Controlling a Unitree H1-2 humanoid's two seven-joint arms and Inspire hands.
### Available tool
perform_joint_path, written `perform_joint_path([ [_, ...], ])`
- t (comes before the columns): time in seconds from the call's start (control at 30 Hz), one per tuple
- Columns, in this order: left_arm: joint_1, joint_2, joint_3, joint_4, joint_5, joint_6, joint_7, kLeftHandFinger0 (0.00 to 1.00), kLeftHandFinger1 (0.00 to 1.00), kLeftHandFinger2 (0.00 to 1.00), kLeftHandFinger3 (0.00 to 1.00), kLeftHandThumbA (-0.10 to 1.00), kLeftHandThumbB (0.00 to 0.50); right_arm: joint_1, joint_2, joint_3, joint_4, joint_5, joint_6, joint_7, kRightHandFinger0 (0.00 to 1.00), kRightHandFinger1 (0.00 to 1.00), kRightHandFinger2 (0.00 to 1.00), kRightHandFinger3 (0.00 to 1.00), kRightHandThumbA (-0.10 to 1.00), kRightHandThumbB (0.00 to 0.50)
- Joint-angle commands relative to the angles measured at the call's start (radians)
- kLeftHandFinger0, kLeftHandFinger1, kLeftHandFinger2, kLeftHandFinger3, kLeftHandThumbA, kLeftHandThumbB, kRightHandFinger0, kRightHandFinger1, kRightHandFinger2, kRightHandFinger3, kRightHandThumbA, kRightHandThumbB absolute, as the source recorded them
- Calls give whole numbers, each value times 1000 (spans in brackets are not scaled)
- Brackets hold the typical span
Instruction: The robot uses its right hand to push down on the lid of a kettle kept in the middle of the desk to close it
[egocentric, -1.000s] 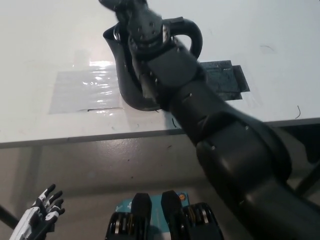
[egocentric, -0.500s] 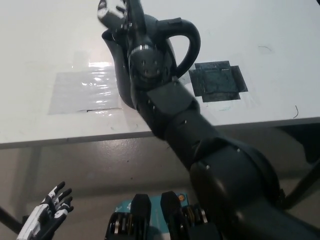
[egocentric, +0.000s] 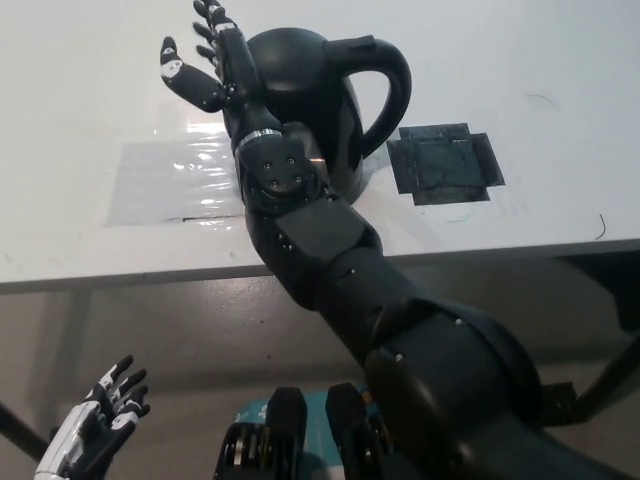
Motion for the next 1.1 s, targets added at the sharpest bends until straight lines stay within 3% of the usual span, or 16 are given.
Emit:
perform_joint_path([
  [0.0,6,14,10,-33,2,-4,-8,1000,1000,1000,1000,402,6,1,-21,12,19,-12,4,-6,936,965,1000,1000,409,82],
  [0.03,8,16,13,-33,-1,-5,-9,1000,1000,1000,1000,400,0,-21,-33,37,-5,-37,-38,7,1000,1000,1000,1000,476,90],
  [0.07,9,17,14,-33,-4,-7,-12,1000,1000,1000,1000,400,0,-36,-42,60,-26,-62,-65,8,1000,1000,1000,1000,549,89],
  [0.17,7,20,21,-31,-13,-9,-16,1000,1000,1000,1000,395,0,-68,-64,87,-97,-71,-146,31,1000,1000,1000,1000,604,107],
  [0.27,8,19,23,-33,-13,-8,-15,1000,1000,1000,1000,391,8,-59,-88,132,-222,-117,-153,19,1000,1000,1000,1000,647,95],
  [0.33,9,20,22,-34,-8,-9,-14,1000,1000,1000,1000,406,9,-30,-107,149,-372,-128,-96,51,1000,1000,1000,1000,697,100],
  [0.47,21,44,42,-47,-21,0,-20,1000,1000,1000,1000,393,0,85,-149,182,-951,-103,164,164,1000,1000,1000,1000,658,107],
  [0.53,17,48,44,-44,-23,-3,-22,1000,1000,1000,1000,375,0,110,-159,192,-1092,-105,229,180,1000,1000,1000,1000,662,114],
  [0.63,20,54,46,-43,-12,-4,-17,1000,1000,1000,1000,345,0,205,-161,220,-1387,-101,360,203,1000,1000,1000,1000,640,80],
  [0.8,25,57,58,-45,-5,2,-3,1000,1000,1000,1000,370,0,400,-159,271,-1667,-155,452,217,1000,1000,1000,1000,638,54],
  [0.87,25,59,60,-43,0,-6,-1,993,1000,1000,1000,373,0,541,-165,307,-1788,-191,481,228,1000,1000,1000,1000,668,70],
  [1.07,16,54,65,-24,-27,-20,-16,1000,1000,1000,1000,403,8,760,-204,345,-1919,-234,466,258,1000,1000,1000,1000,629,64],
])
